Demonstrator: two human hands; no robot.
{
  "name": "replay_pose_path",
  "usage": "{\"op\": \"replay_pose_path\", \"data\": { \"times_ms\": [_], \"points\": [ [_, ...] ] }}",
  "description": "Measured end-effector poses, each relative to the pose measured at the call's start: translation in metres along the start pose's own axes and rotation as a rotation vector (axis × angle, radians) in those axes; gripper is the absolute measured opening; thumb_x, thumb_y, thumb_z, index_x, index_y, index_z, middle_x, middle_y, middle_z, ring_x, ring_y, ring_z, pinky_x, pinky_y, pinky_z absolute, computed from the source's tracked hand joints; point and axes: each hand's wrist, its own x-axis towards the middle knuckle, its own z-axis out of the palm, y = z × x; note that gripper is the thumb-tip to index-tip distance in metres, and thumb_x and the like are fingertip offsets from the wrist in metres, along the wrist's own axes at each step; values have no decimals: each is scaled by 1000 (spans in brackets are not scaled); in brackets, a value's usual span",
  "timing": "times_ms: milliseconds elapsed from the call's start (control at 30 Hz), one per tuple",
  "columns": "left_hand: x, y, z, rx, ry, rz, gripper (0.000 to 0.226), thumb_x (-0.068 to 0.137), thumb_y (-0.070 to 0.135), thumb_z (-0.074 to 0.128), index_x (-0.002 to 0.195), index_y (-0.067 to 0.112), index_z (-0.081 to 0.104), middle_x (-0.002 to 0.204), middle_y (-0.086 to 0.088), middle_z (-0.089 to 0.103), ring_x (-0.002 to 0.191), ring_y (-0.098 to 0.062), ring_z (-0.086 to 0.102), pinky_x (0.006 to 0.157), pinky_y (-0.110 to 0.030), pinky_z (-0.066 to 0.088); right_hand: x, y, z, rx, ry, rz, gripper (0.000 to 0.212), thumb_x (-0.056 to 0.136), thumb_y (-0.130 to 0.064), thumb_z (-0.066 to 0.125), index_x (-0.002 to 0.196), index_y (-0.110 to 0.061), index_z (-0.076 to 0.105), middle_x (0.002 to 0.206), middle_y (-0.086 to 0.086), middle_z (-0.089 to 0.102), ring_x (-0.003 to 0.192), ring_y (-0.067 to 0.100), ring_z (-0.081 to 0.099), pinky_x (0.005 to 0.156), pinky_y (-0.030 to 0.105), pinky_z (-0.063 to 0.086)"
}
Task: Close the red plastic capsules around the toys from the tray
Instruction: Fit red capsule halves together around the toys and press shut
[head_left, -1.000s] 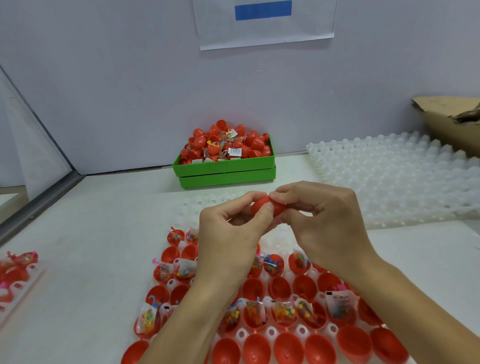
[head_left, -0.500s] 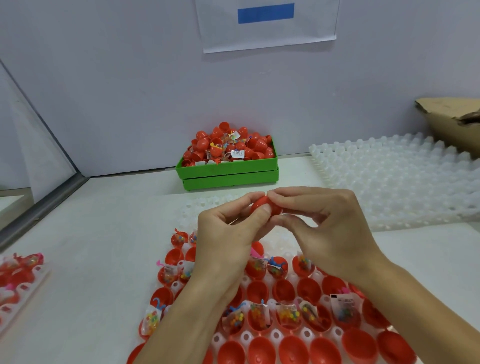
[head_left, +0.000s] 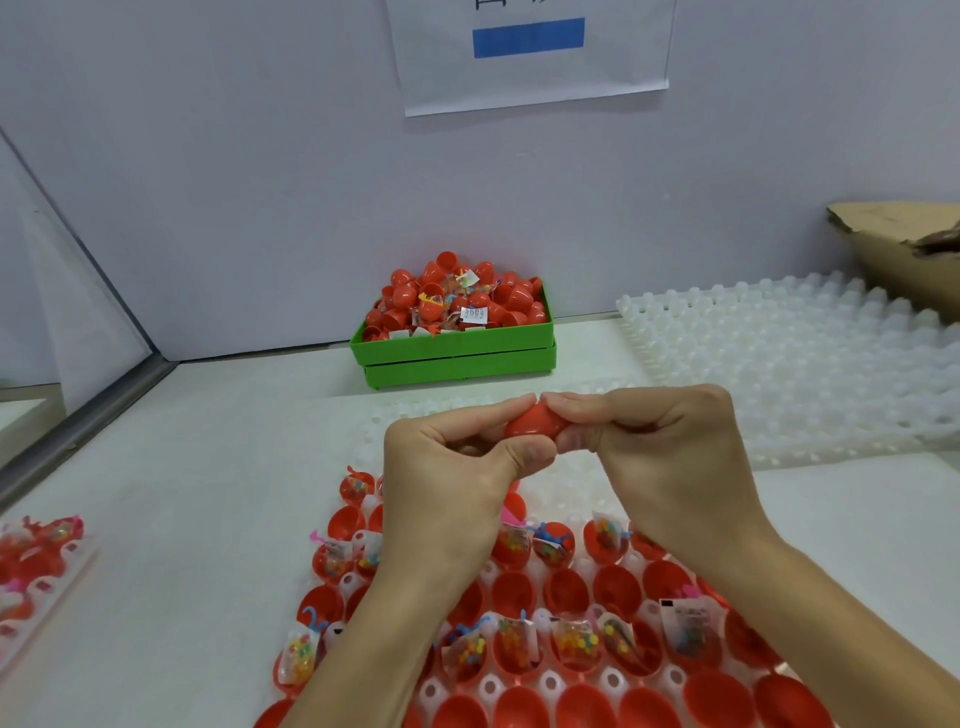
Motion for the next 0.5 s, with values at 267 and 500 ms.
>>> {"op": "replay_pose_path", "data": {
  "times_ms": [267, 500],
  "points": [
    [2, 1, -2, 153, 65, 141, 34, 71, 20, 83, 103, 28, 74, 68, 10, 72, 64, -6, 71, 61, -11, 54, -1, -4, 8, 175, -109, 217, 25, 87, -5, 70, 110, -14, 74, 100, -3, 77, 96, 8, 73, 86, 26, 58],
    [-2, -4, 3, 640, 107, 625, 28, 71, 5, 84, 97, 8, 77, 76, -2, 59, 65, -8, 53, 61, -17, 47, -1, -5, 20, 220, -66, 358, 24, 81, -2, 75, 100, -16, 75, 90, -1, 78, 90, 14, 74, 83, 27, 58]
  ]
}}
